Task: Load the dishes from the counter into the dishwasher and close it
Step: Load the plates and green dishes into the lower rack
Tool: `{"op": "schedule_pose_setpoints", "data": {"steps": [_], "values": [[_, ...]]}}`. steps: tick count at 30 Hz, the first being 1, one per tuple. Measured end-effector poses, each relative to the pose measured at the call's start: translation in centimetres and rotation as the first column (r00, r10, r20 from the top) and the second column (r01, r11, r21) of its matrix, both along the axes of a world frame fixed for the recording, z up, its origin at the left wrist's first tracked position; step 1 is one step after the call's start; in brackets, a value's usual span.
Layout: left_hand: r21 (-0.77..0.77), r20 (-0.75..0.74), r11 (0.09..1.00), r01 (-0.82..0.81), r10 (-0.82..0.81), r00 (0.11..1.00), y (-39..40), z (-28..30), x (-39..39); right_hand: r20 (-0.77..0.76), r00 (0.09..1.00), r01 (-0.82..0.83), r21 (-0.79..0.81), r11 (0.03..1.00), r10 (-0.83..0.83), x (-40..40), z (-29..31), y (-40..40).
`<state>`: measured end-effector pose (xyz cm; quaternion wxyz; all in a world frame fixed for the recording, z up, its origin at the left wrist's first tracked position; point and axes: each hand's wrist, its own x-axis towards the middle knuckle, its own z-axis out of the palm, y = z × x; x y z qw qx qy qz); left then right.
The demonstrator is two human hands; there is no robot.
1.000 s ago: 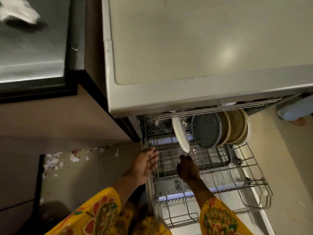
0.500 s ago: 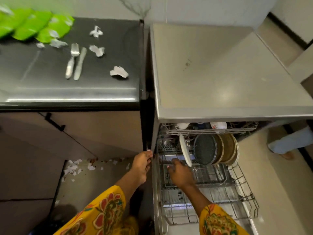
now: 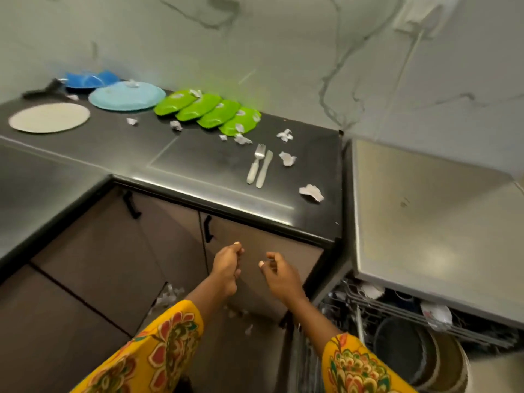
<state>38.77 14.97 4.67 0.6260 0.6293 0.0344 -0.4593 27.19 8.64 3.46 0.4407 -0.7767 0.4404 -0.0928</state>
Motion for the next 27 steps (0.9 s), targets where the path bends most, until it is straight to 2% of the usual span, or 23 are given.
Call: {"op": "schedule_pose_setpoints", "data": {"steps": [7,17,21,27], "values": [[-0.161,-0.016,0.971,-0.178,0.178,0.984,1.9,3.5,12.0,0.054,0.992,-0.112,-0.100,0.989,0.118,14.0,4.4,0.7],[-0.202,0.070,0.949,-0.244,0.262,0.963,5.9,6.1,24.2,0.145,0.968,-0.187,-0.139,0.972,0.207,27.8,7.5,4.1],[-0.190,0.092,0.937,-0.293,0.314,0.945,7.9,6.2,28.2,0.068,0.956,-0.269,-0.174,0.947,0.285,32.1,7.9,5.3],[-0.162,0.074,0.883,-0.441,0.457,0.886,10.3,5.2,33.5,-0.139,0.900,-0.434,-0.246,0.867,0.412,37.9,7.3,4.9]]}}
